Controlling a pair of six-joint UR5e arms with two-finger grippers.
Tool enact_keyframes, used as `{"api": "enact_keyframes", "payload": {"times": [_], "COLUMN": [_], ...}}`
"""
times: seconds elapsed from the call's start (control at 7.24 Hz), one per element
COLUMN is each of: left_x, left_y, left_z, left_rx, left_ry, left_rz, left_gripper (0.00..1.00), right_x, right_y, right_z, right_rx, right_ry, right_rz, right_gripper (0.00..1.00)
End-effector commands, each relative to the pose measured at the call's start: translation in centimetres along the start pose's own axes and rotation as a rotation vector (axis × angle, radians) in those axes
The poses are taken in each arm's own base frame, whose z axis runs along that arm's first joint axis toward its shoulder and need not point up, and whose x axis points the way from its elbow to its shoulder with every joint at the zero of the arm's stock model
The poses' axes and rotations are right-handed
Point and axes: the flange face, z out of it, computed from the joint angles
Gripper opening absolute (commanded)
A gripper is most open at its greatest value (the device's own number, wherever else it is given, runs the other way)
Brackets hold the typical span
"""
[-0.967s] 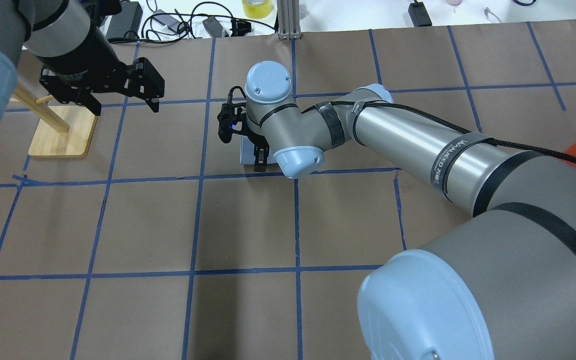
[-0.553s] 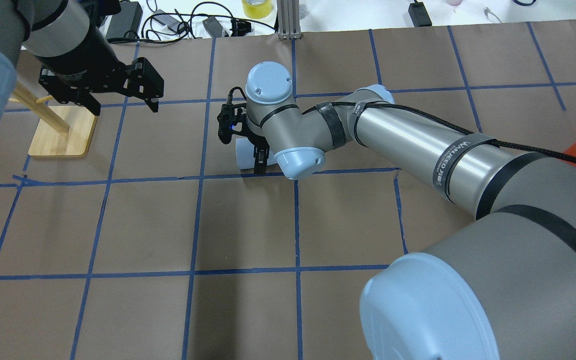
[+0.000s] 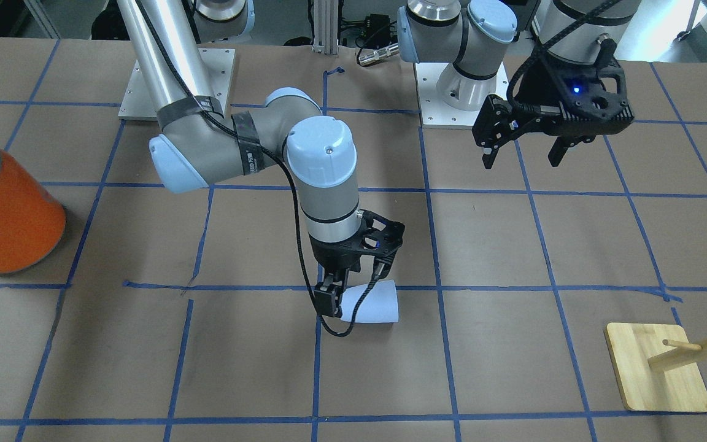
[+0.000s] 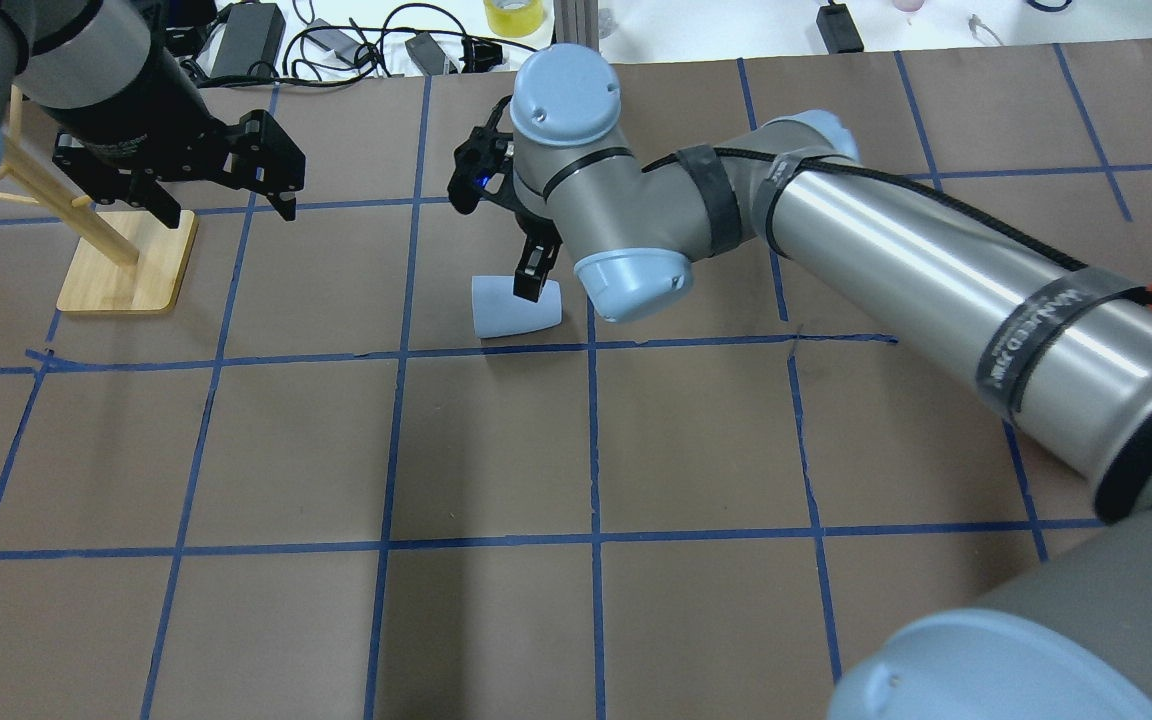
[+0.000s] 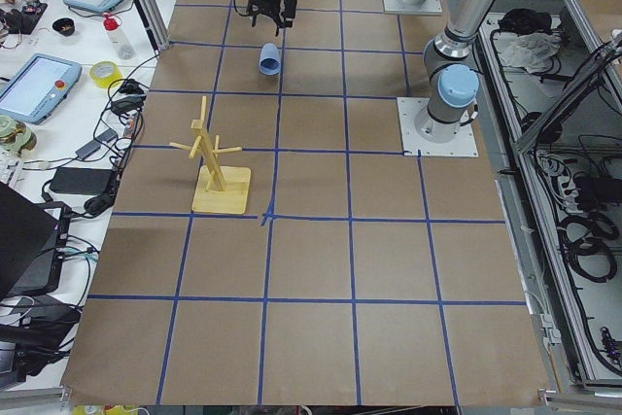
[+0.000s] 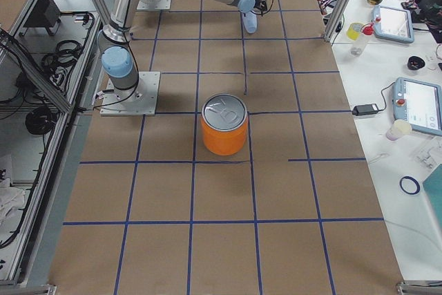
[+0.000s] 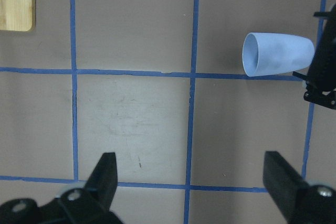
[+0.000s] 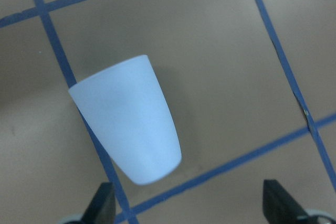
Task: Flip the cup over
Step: 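Open the right gripper, leaving the cup on its side, and raise it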
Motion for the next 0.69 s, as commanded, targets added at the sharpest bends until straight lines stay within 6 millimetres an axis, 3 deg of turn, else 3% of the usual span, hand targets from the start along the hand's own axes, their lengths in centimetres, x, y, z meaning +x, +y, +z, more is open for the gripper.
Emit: {"api": "enact_keyframes", "payload": {"times": [0.0, 0.28, 0.41, 0.55], "left_x": [-1.3, -0.2, 1.1, 1.7], "left_y": [-1.6, -3.0, -3.2, -3.8], "left_z": [1.3, 5.7, 9.3, 12.7], "left_rx": [0.013, 0.035, 0.065, 0.089], "left_ry": [0.134, 0.255, 0.399, 0.462], "left_rz": [0.034, 0.050, 0.053, 0.056], "left_gripper": [1.00, 1.00, 1.00, 1.00], "right_x": [5.1, 12.2, 12.4, 11.4], "right_y": [5.9, 15.7, 18.3, 18.7], "right_z": [-7.3, -12.2, -14.7, -16.6], "right_rx": [-0.074, -0.169, -0.215, -0.232], "right_ry": [0.001, -0.029, -0.034, -0.016], "right_rz": [0.353, 0.679, 0.950, 1.082], "right_gripper": [1.00, 1.00, 1.00, 1.00]}}
